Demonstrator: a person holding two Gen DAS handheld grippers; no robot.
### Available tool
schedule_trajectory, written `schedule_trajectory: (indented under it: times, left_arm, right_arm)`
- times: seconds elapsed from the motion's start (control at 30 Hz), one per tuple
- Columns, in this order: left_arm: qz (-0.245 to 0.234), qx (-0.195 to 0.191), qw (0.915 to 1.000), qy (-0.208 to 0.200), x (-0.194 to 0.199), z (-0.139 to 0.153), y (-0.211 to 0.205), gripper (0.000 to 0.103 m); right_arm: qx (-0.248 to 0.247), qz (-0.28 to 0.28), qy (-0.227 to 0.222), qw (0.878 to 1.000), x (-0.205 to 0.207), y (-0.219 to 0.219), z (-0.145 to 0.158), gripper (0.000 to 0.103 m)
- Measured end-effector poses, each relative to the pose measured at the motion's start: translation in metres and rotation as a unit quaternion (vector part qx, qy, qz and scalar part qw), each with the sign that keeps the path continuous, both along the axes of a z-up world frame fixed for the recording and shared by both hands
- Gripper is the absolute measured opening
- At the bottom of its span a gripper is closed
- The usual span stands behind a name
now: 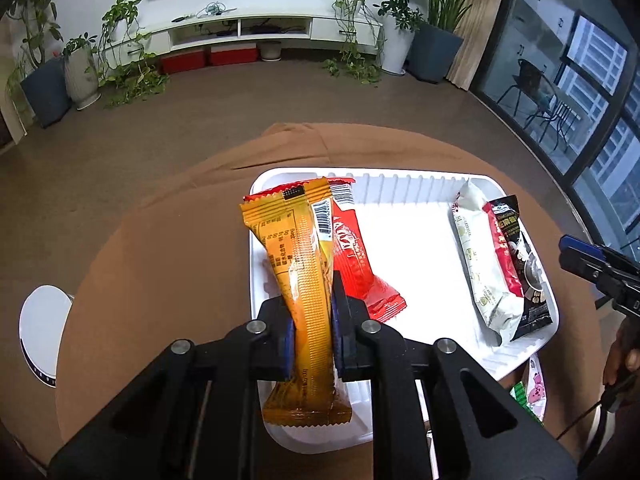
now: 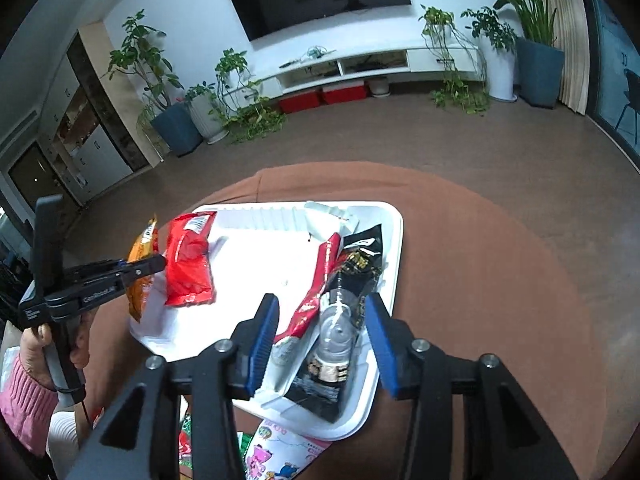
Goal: Organize snacks
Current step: 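Lower the orange wafer bar into the tray while the right gripper drops the black bag there, then open both grippers and return them to the snack pile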
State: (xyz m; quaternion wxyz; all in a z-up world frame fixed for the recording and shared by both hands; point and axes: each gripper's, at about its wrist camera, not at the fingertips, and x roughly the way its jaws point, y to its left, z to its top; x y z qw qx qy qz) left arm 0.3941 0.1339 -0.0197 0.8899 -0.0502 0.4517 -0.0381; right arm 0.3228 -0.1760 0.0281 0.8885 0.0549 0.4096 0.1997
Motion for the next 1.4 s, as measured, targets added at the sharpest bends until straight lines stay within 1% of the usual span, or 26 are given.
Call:
schedule_trajectory:
  times: [0.13,0.17,0.27,0.33,0.4,0.47,0.57,0.63,0.67,0.7,0.73,0.77,0.87,1.1,1.17,1.4]
  left_arm:
    - [-0.01,0.012,0.9998,-0.01,-0.002,0.006,-0.004,0.013]
    - [-0.012,0.009,0.9998,-0.013,-0.003,0.008,-0.003,0.013]
    - [-0.016,-0.013,0.9997,-0.015,-0.003,0.01,-0.001,0.013]
    - [-0.012,-0.027,0.9995,-0.008,-0.003,0.008,0.002,0.013]
    - [-0.01,-0.018,0.9998,-0.005,-0.003,0.006,0.002,0.013]
    - [-0.01,-0.018,0.9997,-0.008,-0.004,0.005,0.0,0.013]
    - [-0.011,-0.038,0.9992,-0.004,-0.003,0.004,0.0,0.014]
    - [-0.009,-0.051,0.9987,-0.006,-0.003,0.003,0.002,0.016]
    - [-0.003,-0.049,0.9987,-0.01,-0.004,0.003,0.003,0.025]
    - [-0.001,-0.049,0.9987,-0.012,-0.004,0.003,0.004,0.044]
    - [-0.001,-0.052,0.9985,-0.014,-0.006,0.003,0.006,0.056]
    - [0.001,-0.057,0.9982,-0.021,-0.008,0.005,0.007,0.071]
    - [0.007,-0.069,0.9966,-0.045,-0.015,0.011,0.013,0.072]
    - [0.018,-0.054,0.9976,-0.039,-0.029,0.018,0.023,0.072]
    - [0.022,-0.048,0.9978,-0.039,-0.04,0.021,0.027,0.072]
    - [0.018,-0.028,0.9981,-0.051,-0.097,0.042,0.03,0.072]
  right_arm:
    - [0.009,0.004,-0.002,1.0,-0.009,-0.002,0.004,0.048]
    - [0.009,0.003,-0.003,1.0,-0.01,-0.002,0.006,0.048]
    - [0.014,0.005,-0.006,1.0,-0.016,-0.002,0.009,0.05]
    - [0.016,0.008,-0.007,1.0,-0.019,-0.003,0.01,0.052]
    - [0.018,0.009,-0.008,1.0,-0.02,-0.002,0.012,0.053]
    - [0.022,0.011,-0.009,1.0,-0.022,-0.002,0.013,0.053]
    - [0.028,0.01,-0.008,1.0,-0.025,0.0,0.012,0.056]
    - [0.033,0.01,-0.006,0.999,-0.025,0.001,0.011,0.058]
    - [0.037,0.01,-0.006,0.999,-0.026,0.001,0.011,0.058]
    - [0.037,0.011,-0.005,0.999,-0.027,0.001,0.011,0.058]
    - [0.038,0.012,-0.005,0.999,-0.028,0.002,0.011,0.058]
    - [0.039,0.012,-0.006,0.999,-0.029,0.002,0.011,0.058]
    - [0.042,0.015,-0.007,0.999,-0.03,0.002,0.011,0.058]
    - [0.047,0.013,-0.006,0.999,-0.033,0.001,0.012,0.059]
    - [0.05,0.015,-0.003,0.999,-0.037,0.001,0.013,0.061]
    - [0.045,0.031,-0.004,0.998,-0.071,0.005,0.022,0.061]
